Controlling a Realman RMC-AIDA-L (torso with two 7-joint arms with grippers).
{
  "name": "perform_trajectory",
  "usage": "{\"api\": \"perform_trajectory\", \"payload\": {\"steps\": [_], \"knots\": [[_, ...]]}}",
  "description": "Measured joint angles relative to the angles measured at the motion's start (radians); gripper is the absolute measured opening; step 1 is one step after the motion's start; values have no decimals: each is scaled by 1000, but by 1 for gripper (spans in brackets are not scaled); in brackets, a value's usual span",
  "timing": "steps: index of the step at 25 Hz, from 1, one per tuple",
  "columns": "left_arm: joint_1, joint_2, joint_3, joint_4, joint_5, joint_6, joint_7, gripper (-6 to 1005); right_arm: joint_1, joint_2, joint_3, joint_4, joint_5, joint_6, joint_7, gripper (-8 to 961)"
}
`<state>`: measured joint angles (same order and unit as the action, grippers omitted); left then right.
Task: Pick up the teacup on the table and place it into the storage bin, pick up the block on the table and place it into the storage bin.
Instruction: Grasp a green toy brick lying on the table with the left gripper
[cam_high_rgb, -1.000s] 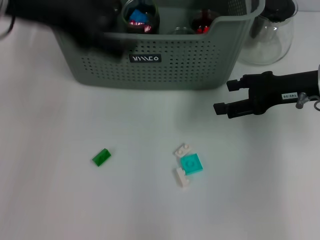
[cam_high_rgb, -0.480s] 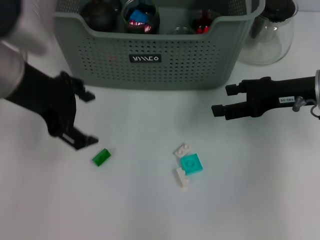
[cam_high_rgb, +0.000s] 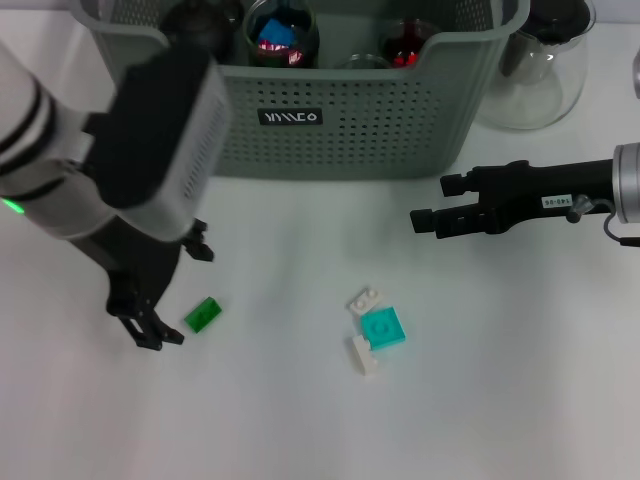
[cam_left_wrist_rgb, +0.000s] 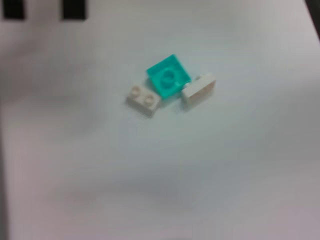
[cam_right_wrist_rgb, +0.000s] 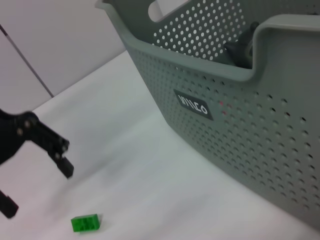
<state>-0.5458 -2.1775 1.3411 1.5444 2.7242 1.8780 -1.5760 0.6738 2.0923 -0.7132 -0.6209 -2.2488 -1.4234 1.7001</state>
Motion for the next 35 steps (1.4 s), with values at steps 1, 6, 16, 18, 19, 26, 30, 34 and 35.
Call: {"api": "perform_trajectory", "payload": {"steps": [1,6,16,18,19,26,30,34,35], "knots": [[-6,0,14,-15,3,-11,12,867,2,1,0,3,0,3,1,941],[-39,1,87,-122,21,-89,66,855,11,2,0,34,0,15,-1,941],[-82,6,167,-274,54,-200,112,829,11,3,1,45,0,21,-1,941],[-84,7,170,-282,55,-211,116,824,10,3,1,49,0,26,-1,941],[-85,7,170,-286,55,-215,118,821,8,3,1,49,0,28,0,941],[-105,7,172,-333,58,-232,130,803,1,3,3,50,0,32,-1,941],[-107,7,172,-343,64,-238,136,793,0,3,3,50,0,39,-2,941],[-110,7,173,-349,65,-241,138,635,0,3,3,50,0,40,-3,941],[-110,7,173,-350,65,-243,138,596,0,3,3,50,0,40,-3,941]]}}
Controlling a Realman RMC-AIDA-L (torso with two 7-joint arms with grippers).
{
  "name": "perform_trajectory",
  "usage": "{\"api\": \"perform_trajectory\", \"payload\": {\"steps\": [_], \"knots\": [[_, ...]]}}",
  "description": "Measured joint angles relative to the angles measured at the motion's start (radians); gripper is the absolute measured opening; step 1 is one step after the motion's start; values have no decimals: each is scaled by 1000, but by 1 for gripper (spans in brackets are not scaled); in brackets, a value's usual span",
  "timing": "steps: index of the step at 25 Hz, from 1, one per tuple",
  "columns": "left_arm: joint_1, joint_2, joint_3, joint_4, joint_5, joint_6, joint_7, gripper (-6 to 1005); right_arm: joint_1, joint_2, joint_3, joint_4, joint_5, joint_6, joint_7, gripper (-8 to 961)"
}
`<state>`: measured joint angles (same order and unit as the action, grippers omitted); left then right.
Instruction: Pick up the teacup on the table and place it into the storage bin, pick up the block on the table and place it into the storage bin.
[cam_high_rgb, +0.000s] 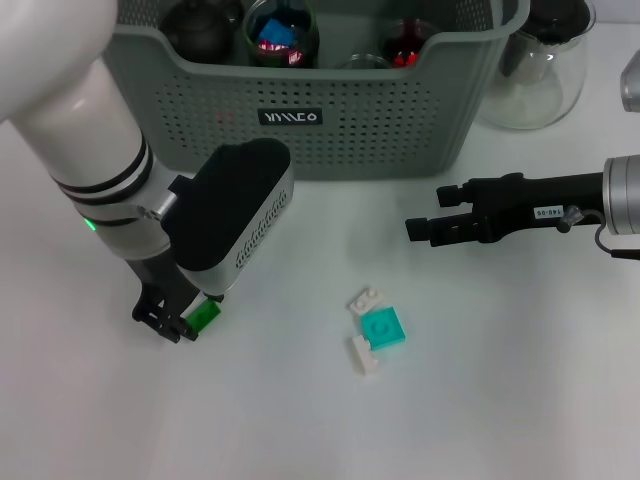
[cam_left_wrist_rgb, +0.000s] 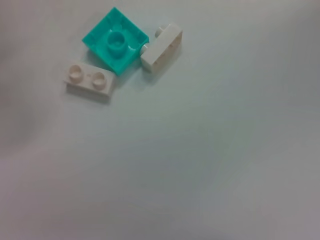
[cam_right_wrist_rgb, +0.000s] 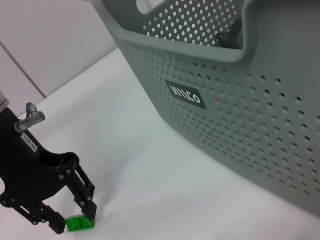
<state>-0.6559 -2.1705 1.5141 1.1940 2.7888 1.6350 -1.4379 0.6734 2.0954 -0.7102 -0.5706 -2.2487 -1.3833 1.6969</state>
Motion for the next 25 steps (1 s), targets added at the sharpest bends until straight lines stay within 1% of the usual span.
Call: {"api": "perform_trajectory", "payload": {"steps": [16,20,23,24,25], "knots": [[-2,-2,5,-14,2,-4,-1,448,-1,0,0,1,0,1,-4,940],[3,-2,-2,15,0,12,-15,422,-2,-1,0,1,0,3,-5,940],[14,-4,-54,95,-28,69,-46,417,-3,-3,0,2,0,4,-5,940],[15,-4,-95,120,-54,104,-64,415,-3,-5,0,1,0,5,-6,940],[13,-3,-155,150,-97,152,-86,413,-3,-6,0,0,0,4,-6,940]]}}
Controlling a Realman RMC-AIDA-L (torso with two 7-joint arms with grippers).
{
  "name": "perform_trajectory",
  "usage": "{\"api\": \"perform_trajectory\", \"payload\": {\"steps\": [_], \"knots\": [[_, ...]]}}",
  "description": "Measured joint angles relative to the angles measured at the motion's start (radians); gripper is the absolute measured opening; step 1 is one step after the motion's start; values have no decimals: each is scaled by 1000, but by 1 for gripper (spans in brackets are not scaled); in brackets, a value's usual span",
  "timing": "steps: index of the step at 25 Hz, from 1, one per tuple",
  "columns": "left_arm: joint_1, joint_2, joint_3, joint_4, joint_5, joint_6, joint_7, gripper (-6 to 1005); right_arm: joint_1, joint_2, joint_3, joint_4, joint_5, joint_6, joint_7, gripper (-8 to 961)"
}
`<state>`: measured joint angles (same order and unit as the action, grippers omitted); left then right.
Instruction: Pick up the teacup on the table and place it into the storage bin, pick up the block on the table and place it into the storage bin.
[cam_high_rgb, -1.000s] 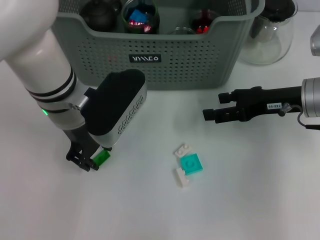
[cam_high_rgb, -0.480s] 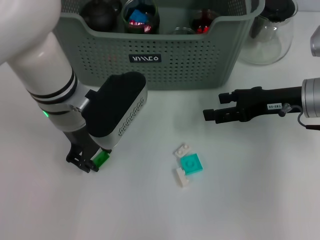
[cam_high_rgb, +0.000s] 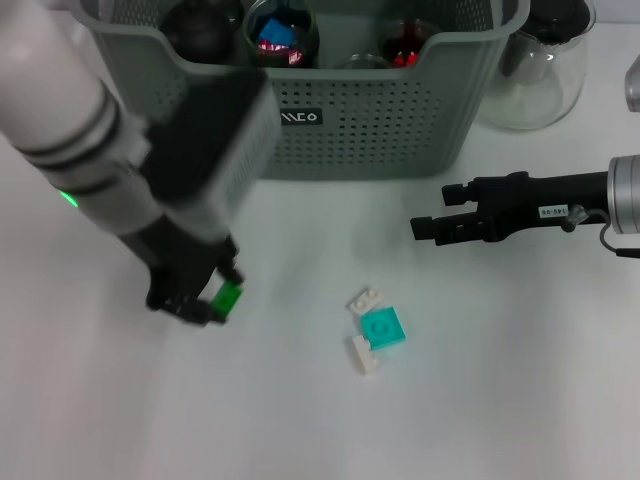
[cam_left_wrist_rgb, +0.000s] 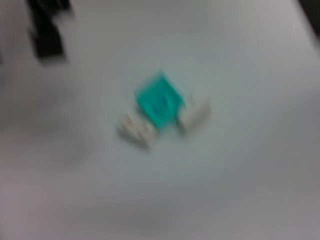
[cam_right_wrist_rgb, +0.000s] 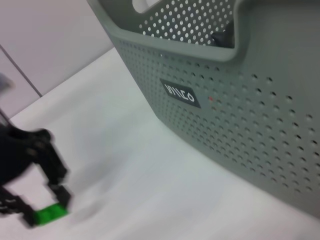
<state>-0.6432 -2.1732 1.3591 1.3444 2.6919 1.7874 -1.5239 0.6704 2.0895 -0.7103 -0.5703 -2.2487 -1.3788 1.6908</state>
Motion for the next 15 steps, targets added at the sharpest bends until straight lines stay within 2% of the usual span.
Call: {"api": "perform_trajectory", "payload": {"steps": [4,8,11,13,15], "knots": [[-25,3,-318,76,-230,173,-95,413,0,-6,0,-6,0,-7,1,939],[-38,11,-605,129,-490,210,-231,414,0,-11,0,-8,0,-10,2,939],[-62,33,-662,130,-625,141,-359,414,0,-12,0,-9,0,-19,3,939],[-91,47,-638,112,-632,25,-435,414,2,-13,0,-9,0,-26,2,939],[-126,60,-590,80,-579,-118,-499,414,6,-13,-2,-10,0,-30,1,939]]}}
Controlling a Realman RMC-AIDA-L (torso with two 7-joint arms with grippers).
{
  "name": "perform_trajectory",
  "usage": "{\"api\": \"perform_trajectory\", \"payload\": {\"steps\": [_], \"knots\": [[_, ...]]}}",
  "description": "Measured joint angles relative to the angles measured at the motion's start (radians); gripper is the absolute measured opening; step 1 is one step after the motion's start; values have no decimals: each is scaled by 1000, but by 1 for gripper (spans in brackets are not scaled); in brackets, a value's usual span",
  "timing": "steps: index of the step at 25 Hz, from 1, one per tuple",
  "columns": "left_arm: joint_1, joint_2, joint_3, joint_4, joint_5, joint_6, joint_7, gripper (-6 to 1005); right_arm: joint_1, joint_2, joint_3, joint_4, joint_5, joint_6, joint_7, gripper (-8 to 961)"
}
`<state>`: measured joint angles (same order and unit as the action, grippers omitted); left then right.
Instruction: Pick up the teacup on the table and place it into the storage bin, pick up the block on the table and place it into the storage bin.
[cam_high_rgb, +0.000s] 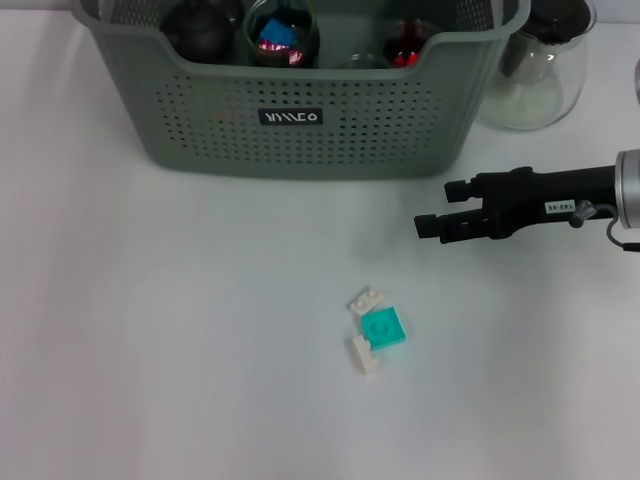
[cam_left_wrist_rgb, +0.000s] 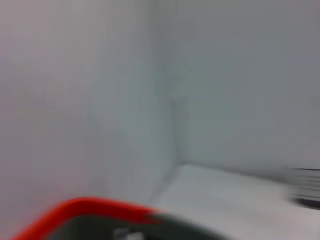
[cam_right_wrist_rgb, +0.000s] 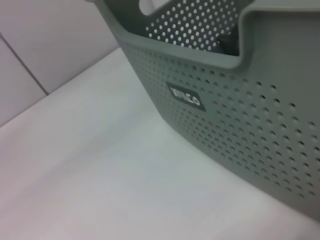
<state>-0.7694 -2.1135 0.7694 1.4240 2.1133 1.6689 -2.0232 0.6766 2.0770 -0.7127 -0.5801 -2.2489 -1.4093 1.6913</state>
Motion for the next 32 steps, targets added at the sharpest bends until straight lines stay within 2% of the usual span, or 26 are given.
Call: {"api": "perform_trajectory", "payload": {"steps": [1,2,3,6,11,15,19,26,28,30,32], "knots": [[-21,8,32,-23,38,-79,-36,414,3,0,-2,0,0,0,0,939],[-21,8,32,-23,38,-79,-36,415,4,0,-4,-1,0,-3,-1,939],[-83,35,111,-133,154,-268,-124,415,6,0,-5,-2,0,-5,-1,939],[-143,52,163,-257,264,-415,-191,417,10,0,-9,-7,0,-12,-1,939],[-240,54,177,-468,451,-599,-269,420,13,1,-10,-14,-1,-18,-10,939],[-262,46,177,-542,520,-678,-300,422,12,0,-10,-14,-1,-21,-13,938],[-256,33,172,-538,525,-704,-302,424,11,-1,-10,-14,0,-23,-13,938],[-242,36,163,-500,529,-686,-318,561,14,-3,-10,-14,-2,-24,-13,938],[-221,36,163,-439,516,-639,-325,600,15,-4,-10,-15,-2,-24,-15,938],[-175,30,163,-311,463,-533,-320,639,16,-5,-10,-15,-2,-25,-16,938],[-111,21,163,-131,354,-382,-283,702,18,-6,-10,-15,-2,-23,-17,938]]}}
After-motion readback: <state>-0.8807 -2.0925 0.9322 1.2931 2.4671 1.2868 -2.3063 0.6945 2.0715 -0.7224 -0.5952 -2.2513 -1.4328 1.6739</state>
